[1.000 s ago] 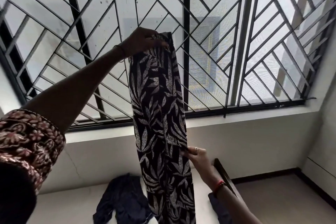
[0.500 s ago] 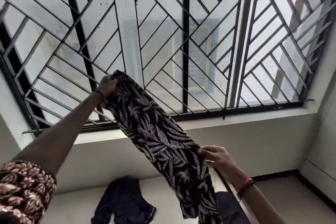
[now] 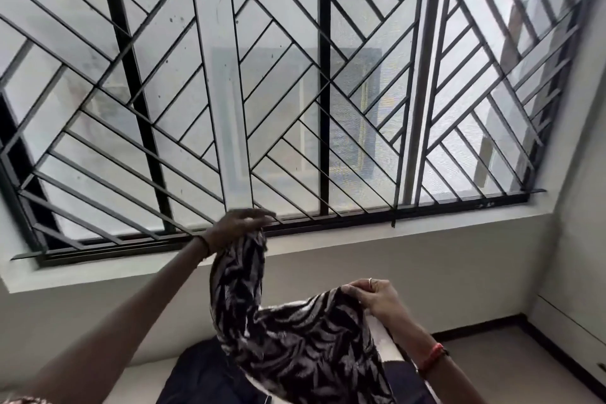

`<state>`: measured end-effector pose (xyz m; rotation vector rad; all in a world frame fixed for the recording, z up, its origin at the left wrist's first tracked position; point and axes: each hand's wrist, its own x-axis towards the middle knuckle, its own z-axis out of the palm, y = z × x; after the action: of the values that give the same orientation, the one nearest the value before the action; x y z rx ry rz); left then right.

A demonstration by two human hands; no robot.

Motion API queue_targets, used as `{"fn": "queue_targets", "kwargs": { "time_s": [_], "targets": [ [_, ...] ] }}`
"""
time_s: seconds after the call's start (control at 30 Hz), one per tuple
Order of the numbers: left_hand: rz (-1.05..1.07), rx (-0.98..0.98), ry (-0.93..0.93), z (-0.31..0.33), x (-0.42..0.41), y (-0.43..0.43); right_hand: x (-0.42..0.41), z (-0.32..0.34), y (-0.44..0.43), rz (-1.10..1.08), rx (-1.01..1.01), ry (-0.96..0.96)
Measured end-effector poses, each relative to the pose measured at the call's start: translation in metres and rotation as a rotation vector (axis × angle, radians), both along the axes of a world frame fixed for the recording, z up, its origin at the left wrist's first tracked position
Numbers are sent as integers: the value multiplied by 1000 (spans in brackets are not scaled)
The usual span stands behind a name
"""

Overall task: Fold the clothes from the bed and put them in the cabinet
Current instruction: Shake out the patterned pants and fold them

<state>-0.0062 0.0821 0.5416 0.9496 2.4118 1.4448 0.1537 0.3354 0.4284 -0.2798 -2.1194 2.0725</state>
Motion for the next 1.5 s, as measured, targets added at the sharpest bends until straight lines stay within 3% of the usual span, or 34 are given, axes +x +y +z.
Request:
{"fn": "queue_targets", "kwargs": {
  "time_s": [0.17,0.4,0.7,0.87,1.13,1.3,1.5],
  "targets": [
    [-358,-352,-124,-22,40,42,1,18,-22,42,17,12],
    [-447,-405,-162,-42,52,72,-1,38,-28,17,63,67],
    [-431,-709,363,7,41,80,-11,43,-27,42,73,123],
    [-373,-832,556,42,39,81,-22,50,-28,139,123,174],
    [-242,-836,753,80,29,73,-31,36,-28,170,259,120],
    [-188,-737,615,96,15,67,-33,14,-26,154,330,87],
    [-152,-666,642,113,6,59,-27,-11,-14,188,314,11]
  ]
}}
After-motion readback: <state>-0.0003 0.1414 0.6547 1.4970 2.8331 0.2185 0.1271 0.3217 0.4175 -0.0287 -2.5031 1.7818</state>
